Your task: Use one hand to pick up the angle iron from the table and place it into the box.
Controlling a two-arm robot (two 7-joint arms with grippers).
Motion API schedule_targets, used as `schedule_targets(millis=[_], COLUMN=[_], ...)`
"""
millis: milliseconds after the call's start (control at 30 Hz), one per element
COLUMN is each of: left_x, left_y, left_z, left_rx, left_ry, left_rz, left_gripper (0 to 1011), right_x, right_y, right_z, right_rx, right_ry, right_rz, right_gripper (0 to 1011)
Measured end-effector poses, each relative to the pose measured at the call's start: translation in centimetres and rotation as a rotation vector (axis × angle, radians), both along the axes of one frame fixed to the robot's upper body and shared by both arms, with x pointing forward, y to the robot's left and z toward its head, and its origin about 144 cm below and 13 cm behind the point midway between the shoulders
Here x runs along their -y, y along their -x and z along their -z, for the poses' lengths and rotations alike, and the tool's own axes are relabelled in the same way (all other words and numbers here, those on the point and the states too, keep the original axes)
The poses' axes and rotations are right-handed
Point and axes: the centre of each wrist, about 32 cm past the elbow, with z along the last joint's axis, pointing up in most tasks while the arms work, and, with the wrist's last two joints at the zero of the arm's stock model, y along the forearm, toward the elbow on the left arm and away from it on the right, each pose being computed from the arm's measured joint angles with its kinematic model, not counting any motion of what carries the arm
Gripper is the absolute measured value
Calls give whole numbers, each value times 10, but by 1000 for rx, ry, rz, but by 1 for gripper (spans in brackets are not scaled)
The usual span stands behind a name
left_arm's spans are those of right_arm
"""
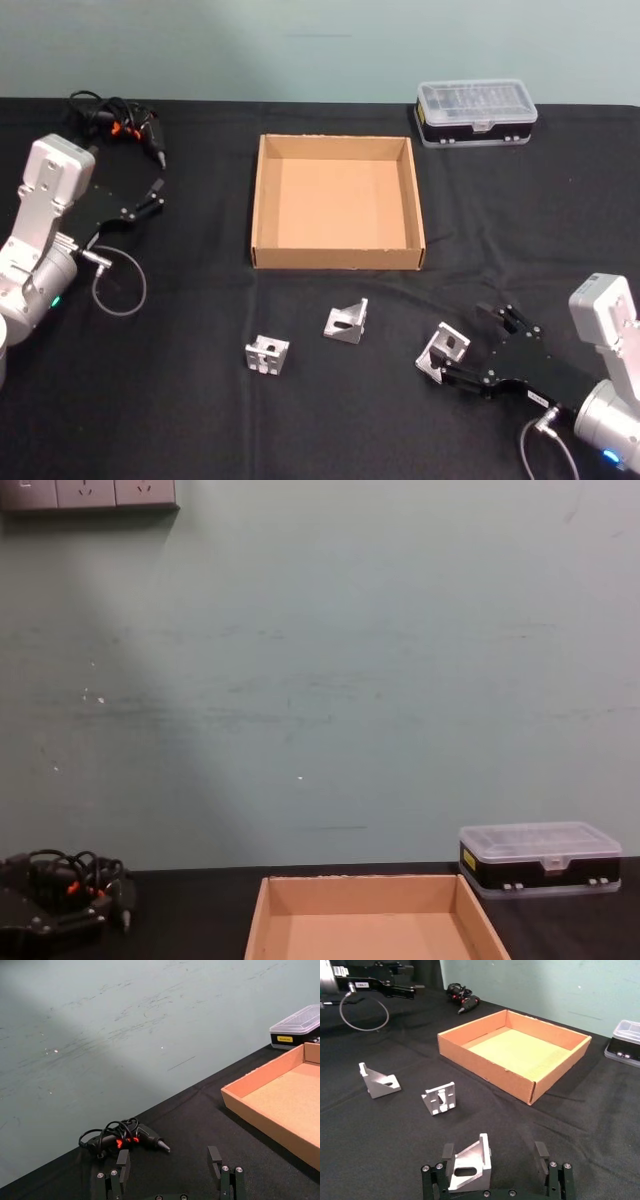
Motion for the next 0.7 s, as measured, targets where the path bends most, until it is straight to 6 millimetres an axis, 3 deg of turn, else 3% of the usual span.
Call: schedule_targets(millis=[700], left_x=[0], left_y=[0], left_z=[0], left_rx=[0], left_ry=[0], left_rz=[0], left_gripper=[1011], right_x=[-4], right_y=[-5], right_z=[2], right_rx=[-13], right_ry=[9], right_rz=[14], right_gripper=[1003])
